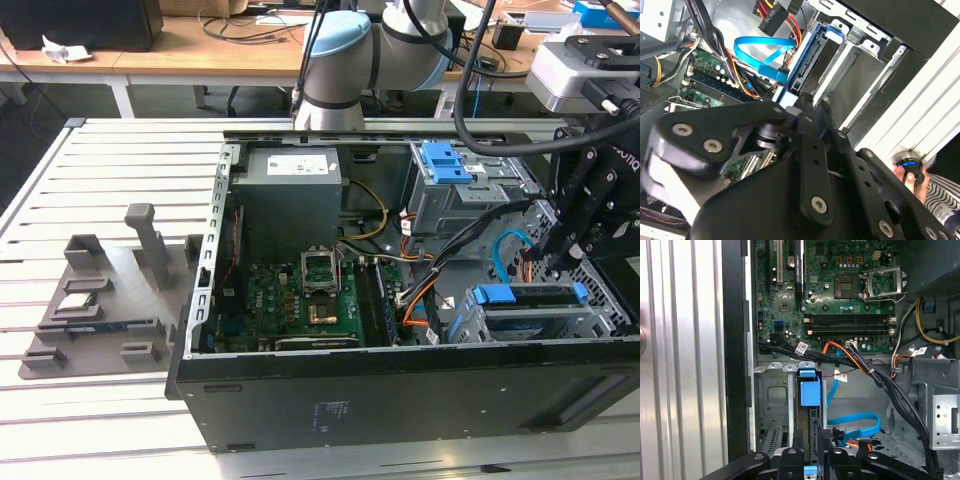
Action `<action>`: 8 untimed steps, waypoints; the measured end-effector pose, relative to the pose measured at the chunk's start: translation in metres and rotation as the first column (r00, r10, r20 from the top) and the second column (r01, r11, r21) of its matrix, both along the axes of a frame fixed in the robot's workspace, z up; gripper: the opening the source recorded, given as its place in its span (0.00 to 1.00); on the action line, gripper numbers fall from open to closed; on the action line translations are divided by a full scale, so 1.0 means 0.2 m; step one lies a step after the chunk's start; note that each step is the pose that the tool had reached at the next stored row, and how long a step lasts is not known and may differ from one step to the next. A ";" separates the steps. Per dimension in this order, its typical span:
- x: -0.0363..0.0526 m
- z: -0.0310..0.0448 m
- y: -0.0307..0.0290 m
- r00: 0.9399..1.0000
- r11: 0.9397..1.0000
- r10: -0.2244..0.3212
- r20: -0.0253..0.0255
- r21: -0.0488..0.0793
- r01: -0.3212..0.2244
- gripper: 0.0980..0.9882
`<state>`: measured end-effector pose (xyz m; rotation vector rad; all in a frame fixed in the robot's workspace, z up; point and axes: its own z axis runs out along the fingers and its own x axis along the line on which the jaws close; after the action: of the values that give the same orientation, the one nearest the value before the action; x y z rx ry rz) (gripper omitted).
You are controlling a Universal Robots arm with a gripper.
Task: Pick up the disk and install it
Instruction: 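Insert the disk into the insertion slot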
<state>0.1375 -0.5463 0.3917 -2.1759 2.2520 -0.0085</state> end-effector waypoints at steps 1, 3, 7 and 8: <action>0.000 0.000 0.000 1.000 1.000 0.000 0.000 0.000 0.000 0.09; 0.000 0.000 0.000 1.000 1.000 0.000 0.000 0.000 0.000 0.02; 0.000 0.000 0.000 1.000 1.000 0.000 0.000 0.000 0.000 0.01; 0.000 0.000 0.000 1.000 1.000 0.000 0.000 0.000 0.000 0.01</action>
<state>0.1375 -0.5463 0.3916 -2.1759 2.2519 -0.0085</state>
